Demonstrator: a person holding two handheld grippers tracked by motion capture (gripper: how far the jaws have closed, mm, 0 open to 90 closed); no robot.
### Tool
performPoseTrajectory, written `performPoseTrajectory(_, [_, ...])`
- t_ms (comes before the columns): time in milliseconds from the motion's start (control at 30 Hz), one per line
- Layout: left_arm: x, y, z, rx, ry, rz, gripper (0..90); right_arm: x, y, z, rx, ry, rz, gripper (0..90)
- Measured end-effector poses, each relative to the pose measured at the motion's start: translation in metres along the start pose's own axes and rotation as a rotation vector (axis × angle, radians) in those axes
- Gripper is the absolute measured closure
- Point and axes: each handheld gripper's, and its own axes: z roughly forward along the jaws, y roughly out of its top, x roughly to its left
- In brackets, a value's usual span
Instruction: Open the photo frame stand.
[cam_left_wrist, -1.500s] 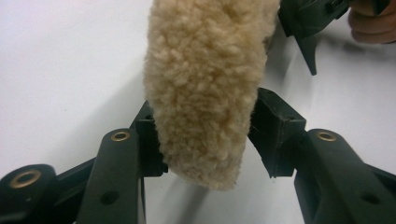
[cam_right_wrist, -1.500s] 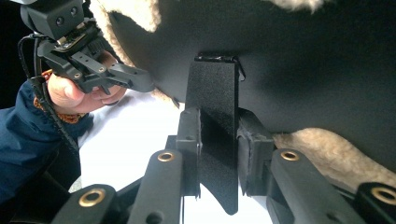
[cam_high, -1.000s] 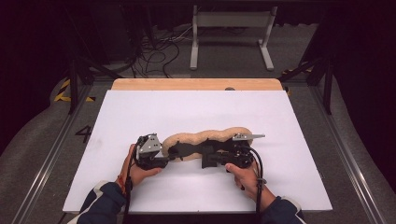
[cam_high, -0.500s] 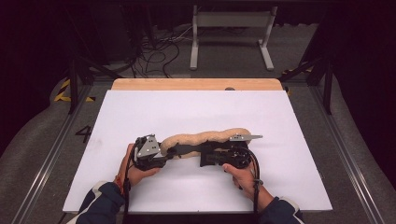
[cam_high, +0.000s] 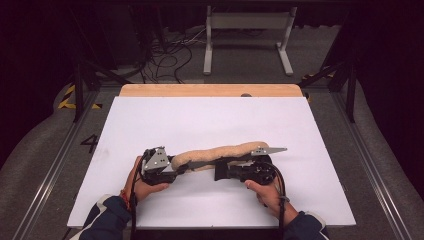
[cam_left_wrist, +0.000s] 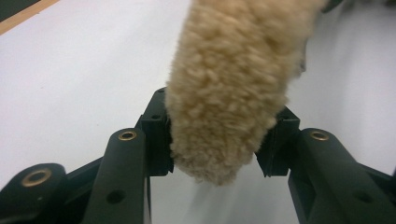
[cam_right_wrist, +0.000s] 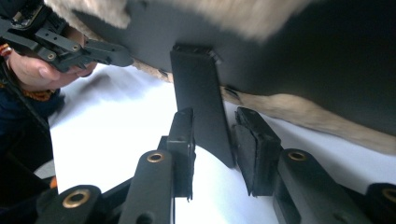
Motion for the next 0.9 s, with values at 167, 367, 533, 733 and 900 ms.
performPoseTrajectory(167, [-0.001,0.000,0.000,0.005,0.003,0.007,55.0,-0.001,-0.002,-0.027,-0.028,-0.074,-0.063,76.0])
performPoseTrajectory(367, [-0.001,0.001,-0.001,0.004,0.004,0.005,53.6,-0.006,-0.012,-0.056,-0.055,-0.154,-0.110,84.5])
performPoseTrajectory(533, [-0.001,0.002,-0.006,-0.006,-0.014,0.007,52.8,-0.007,-0.012,-0.065,-0.077,-0.179,-0.111,85.6])
performPoseTrajectory(733, [0.000,0.001,-0.012,-0.019,-0.015,0.007,52.5,-0.010,-0.010,-0.068,-0.113,-0.215,-0.099,86.2])
performPoseTrajectory(900, [0.001,0.001,-0.013,-0.024,-0.018,0.002,52.6,-0.013,-0.010,-0.068,-0.120,-0.232,-0.090,88.5])
